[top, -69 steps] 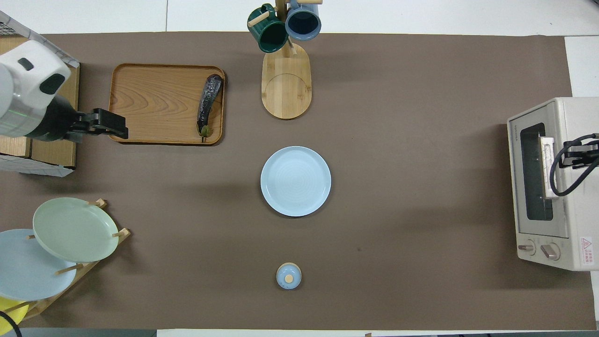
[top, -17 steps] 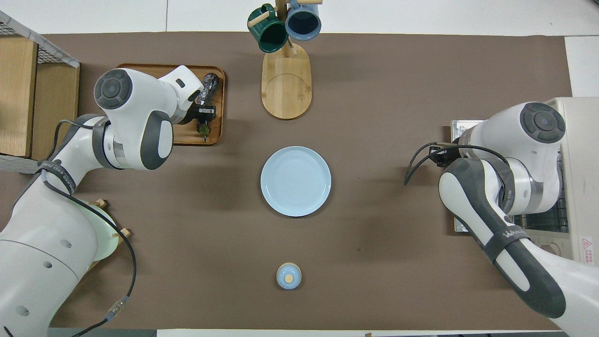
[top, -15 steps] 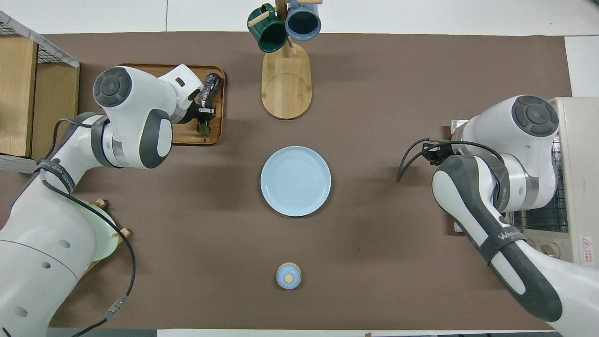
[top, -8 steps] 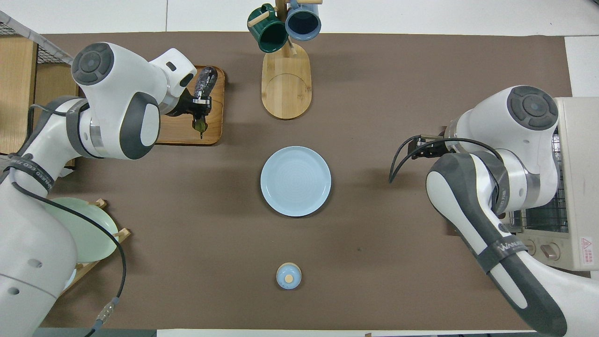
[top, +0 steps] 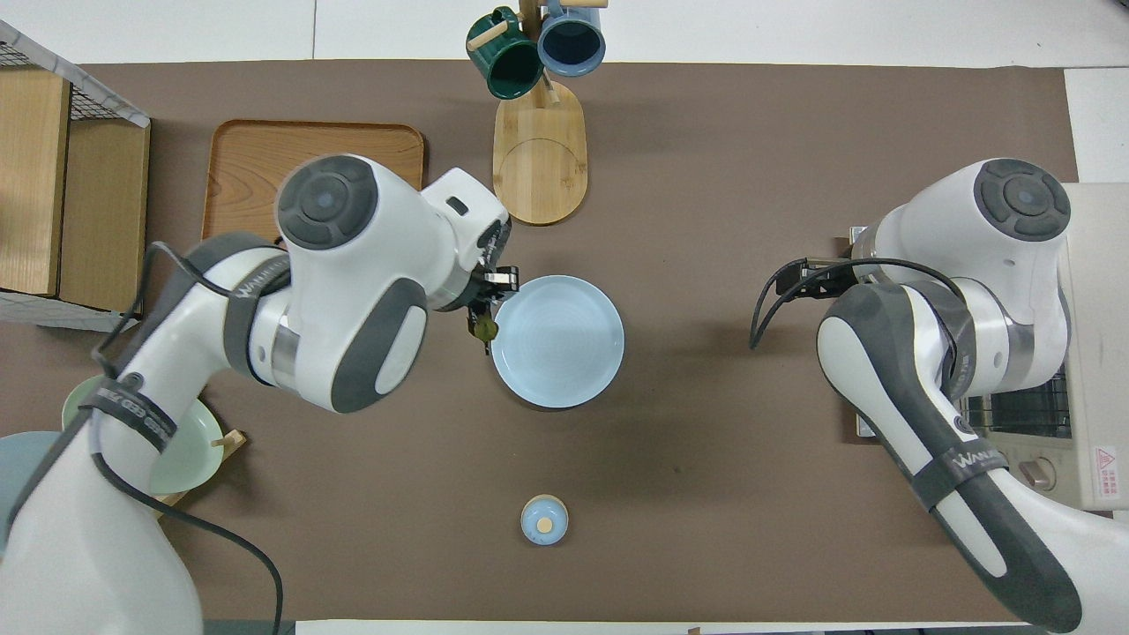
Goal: Put eggplant into oven
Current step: 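Carry the eggplant onto the blue plate and open the left gripper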
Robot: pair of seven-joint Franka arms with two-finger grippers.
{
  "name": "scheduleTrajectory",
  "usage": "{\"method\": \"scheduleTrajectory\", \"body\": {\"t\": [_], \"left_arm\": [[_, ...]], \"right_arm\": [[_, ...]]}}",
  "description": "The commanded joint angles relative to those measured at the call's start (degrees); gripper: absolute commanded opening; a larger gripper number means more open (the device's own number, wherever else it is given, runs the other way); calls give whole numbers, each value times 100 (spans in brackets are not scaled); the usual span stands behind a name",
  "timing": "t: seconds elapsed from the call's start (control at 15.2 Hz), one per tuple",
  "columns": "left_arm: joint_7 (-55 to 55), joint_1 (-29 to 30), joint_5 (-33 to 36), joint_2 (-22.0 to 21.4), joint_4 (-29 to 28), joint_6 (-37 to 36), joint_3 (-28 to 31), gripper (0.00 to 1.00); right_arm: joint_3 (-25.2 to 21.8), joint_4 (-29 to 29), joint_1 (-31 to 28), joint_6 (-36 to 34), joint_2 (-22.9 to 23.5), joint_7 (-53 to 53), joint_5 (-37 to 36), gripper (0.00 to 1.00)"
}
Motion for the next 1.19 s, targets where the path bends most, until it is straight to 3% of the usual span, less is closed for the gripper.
{"method": "scheduleTrajectory", "body": {"t": [0.0, 0.26, 0.53, 0.59, 0.72, 0.92, 1.12], "left_arm": [[-377, -565, -2, -346, -1013, 989, 113, 0], [-598, -1024, -2, -144, -1463, 1615, 122, 0], [-563, -1015, -2, -135, -1490, 1660, 131, 0], [-563, -1015, 6, -144, -1490, 1643, 131, 18], [-572, -1024, 15, -144, -1472, 1599, 131, 100], [-528, -910, 15, -196, -1420, 1529, 148, 100], [-310, -481, 42, -249, -973, 854, 148, 100]], "right_arm": [[8, -37, -3, -10, -80, -158, 106, 100], [17, -20, 15, -27, -71, -149, 80, 100], [17, 383, 208, -404, -1, -80, 80, 100], [17, 498, 217, -501, 51, -79, 80, 100], [25, 517, 208, -485, 61, -97, 80, 100], [25, 517, 217, -493, 61, -97, 80, 100], [52, 586, 374, -528, 69, -27, 97, 100]]}}
